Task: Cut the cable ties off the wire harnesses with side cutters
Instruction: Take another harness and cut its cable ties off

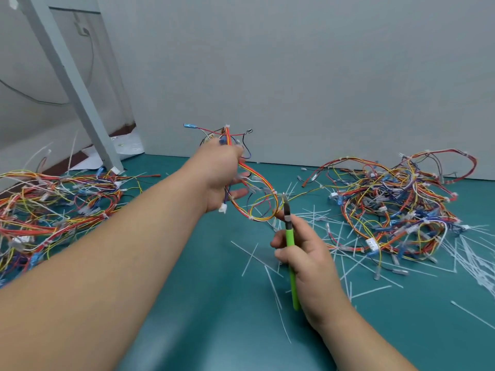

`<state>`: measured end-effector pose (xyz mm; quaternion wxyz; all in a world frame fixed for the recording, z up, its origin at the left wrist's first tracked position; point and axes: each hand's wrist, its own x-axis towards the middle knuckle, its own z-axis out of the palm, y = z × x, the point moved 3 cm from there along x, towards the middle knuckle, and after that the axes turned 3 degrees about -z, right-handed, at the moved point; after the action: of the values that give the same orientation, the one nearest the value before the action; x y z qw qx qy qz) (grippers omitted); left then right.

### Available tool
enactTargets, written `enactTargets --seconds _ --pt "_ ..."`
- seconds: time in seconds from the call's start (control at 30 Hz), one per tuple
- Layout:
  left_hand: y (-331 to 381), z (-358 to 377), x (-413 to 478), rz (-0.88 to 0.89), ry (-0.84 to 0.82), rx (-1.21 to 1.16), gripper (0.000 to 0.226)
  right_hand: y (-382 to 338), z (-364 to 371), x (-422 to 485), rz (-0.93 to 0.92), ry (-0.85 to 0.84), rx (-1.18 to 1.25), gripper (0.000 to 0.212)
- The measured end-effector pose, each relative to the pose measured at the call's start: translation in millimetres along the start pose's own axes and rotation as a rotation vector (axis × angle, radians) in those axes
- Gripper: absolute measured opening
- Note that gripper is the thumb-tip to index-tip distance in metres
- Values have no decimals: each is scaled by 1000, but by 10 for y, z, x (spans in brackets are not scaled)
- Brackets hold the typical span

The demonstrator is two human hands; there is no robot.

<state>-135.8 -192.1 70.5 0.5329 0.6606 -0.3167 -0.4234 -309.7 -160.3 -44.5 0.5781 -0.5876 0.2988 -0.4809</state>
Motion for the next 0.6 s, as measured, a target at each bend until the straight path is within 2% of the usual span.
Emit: enactTargets --seconds 0.1,0.17,0.27,0.47,0.53,0.6 --pt "237 108 154 40 -28 93 12 14 8 -8 15 17 -15 47" --pt "357 237 253 23 -58 151 6 30 -9 -1 43 39 -22 45" --pt "450 527 336 -11 -146 176 10 32 -27 26 67 46 -63 43" --pt "737 1330 241 -43 -367 46 16 5 -14 27 64 21 -106 42" --pt "836 1555 143 -37 -519 263 51 7 -27 22 66 2 -133 39" --pt "858 1645 43 -35 -626 637 79 17 -42 18 64 -10 -143 38"
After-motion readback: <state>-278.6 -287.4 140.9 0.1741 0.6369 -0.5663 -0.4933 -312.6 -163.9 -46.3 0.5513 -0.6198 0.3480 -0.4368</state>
